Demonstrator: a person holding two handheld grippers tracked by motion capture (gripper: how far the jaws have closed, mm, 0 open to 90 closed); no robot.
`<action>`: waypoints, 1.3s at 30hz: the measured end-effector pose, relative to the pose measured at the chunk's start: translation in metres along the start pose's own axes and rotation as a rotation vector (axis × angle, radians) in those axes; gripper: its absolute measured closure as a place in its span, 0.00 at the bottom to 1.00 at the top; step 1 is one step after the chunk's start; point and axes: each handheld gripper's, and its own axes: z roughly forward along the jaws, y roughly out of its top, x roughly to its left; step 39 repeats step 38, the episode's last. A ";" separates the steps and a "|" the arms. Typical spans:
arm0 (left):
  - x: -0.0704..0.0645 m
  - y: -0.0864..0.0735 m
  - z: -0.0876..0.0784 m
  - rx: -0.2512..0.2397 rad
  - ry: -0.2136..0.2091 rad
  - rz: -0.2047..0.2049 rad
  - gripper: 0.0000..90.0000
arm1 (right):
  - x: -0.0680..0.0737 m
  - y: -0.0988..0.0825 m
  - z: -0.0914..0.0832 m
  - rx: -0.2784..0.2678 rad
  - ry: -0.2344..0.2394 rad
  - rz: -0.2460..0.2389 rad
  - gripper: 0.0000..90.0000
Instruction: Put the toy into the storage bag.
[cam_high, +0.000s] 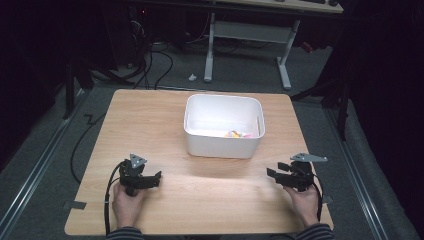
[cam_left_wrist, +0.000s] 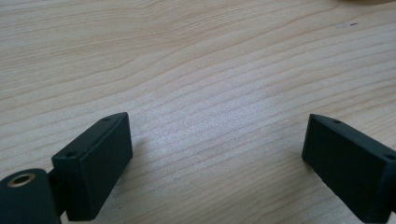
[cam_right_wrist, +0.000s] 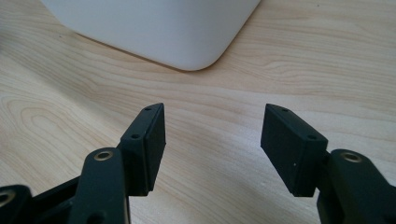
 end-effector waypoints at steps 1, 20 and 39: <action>0.000 0.000 0.000 0.000 0.000 0.000 0.10 | 0.000 0.000 0.000 0.000 0.000 0.000 0.45; 0.000 0.000 0.000 0.000 0.000 0.000 0.10 | 0.003 -0.017 0.031 0.016 -0.095 -0.058 0.45; 0.000 0.000 0.000 -0.002 0.001 0.000 0.10 | 0.005 -0.026 0.040 0.005 -0.158 -0.122 0.41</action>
